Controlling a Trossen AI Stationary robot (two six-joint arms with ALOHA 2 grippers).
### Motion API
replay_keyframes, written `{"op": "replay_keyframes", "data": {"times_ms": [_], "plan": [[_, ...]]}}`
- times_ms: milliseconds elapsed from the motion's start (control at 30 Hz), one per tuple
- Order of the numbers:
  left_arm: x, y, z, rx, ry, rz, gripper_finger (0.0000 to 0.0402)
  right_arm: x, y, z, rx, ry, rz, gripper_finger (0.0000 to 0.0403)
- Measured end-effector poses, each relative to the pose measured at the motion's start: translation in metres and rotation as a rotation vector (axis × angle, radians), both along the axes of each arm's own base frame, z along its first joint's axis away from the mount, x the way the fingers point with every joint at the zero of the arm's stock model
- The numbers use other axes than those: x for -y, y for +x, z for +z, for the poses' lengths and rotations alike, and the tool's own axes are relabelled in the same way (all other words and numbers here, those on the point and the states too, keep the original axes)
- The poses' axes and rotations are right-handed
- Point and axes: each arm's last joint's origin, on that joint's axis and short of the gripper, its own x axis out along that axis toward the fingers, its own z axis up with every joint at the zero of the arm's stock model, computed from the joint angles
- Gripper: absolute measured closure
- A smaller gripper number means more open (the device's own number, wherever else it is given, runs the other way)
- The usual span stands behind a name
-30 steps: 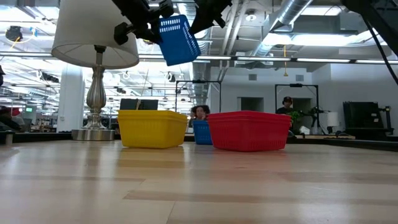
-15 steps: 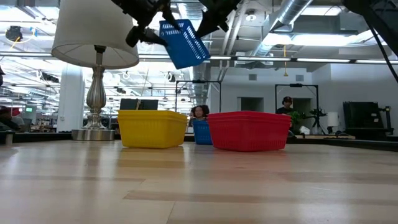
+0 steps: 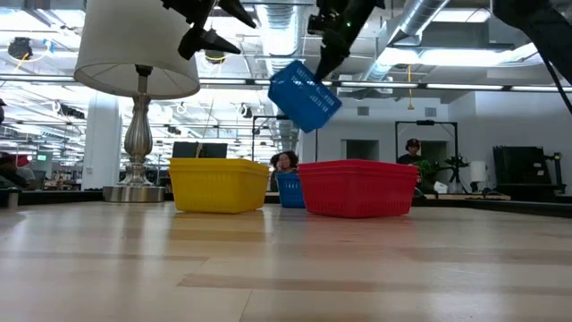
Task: Stack baskets by color
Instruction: Stack the bottom blue basket on the top blue basket
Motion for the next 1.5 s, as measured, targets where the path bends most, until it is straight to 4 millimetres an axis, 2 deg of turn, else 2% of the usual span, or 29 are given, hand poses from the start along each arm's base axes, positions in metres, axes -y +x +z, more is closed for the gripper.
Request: {"op": "replay_keyframes", "data": {"times_ms": [133,300,500,600,767,1033,1233,1500], "plan": [[0.002,-0.005,0.000,-0.030,0.004,-0.004,0.0126,0.007,-0.007,-0.011,-0.105,0.005,0.130,0.0402],[0.004,-0.011,0.001,-0.044,0.009,-0.001,0.0126,0.014,0.007,-0.044,-0.211,0.063,0.254,0.0403],[0.005,-0.014,-0.001,-0.073,-0.013,0.002,0.0126,0.017,0.029,-0.083,-0.301,0.124,0.309,0.0403],[0.005,-0.015,-0.001,-0.071,-0.020,0.004,0.0126,0.014,0.036,-0.092,-0.323,0.138,0.331,0.0403],[0.006,-0.015,-0.002,-0.081,-0.029,0.007,0.0126,0.008,0.039,-0.101,-0.376,0.167,0.370,0.0403],[0.006,-0.015,-0.002,-0.080,-0.033,0.008,0.0126,0.006,0.038,-0.099,-0.389,0.143,0.381,0.0402],[0.006,-0.015,-0.002,-0.080,-0.033,0.008,0.0126,0.003,0.035,-0.099,-0.466,0.129,0.359,0.0402],[0.006,-0.015,-0.002,-0.080,-0.033,0.009,0.0126,0.005,0.033,-0.094,-0.459,0.117,0.348,0.0402]]}}
